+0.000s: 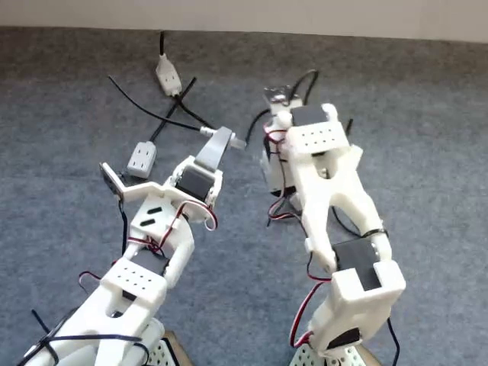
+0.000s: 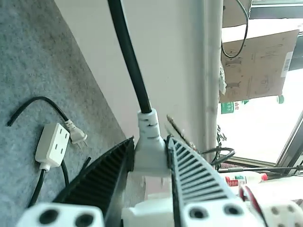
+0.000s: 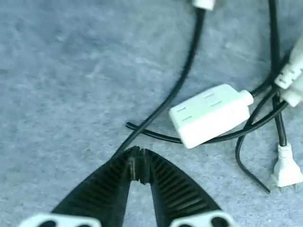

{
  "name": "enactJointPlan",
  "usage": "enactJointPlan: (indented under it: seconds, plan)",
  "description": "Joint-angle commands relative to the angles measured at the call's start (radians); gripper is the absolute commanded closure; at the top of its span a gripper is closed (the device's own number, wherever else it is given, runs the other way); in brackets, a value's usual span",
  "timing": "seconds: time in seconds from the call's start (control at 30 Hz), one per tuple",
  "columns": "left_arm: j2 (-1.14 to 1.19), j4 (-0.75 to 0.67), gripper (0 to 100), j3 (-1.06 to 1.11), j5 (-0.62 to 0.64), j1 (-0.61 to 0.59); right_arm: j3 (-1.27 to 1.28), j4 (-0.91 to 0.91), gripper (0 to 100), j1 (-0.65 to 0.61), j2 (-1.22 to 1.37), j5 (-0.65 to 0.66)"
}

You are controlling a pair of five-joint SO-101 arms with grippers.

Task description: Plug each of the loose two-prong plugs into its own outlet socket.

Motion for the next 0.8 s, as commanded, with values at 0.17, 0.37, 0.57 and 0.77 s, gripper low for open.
enactJointPlan:
  seconds: [0.17,0.37,0.57,0.77]
  plan:
    - [-0.028,-0.032,99,0.035,0.005,0.067,-0.090,0.021,99.1,-0.062,-0.030,0.074]
    - [-0.030,-0.032,99,0.031,0.003,0.068,-0.090,0.027,99.1,-0.061,-0.030,0.094]
    - [-0.030,-0.032,99,0.038,0.000,0.101,-0.091,-0.073,99.1,-0.058,-0.027,0.094]
    - [-0.030,-0.029,99,0.056,-0.002,0.151,-0.101,-0.127,99.1,-0.058,-0.028,0.094]
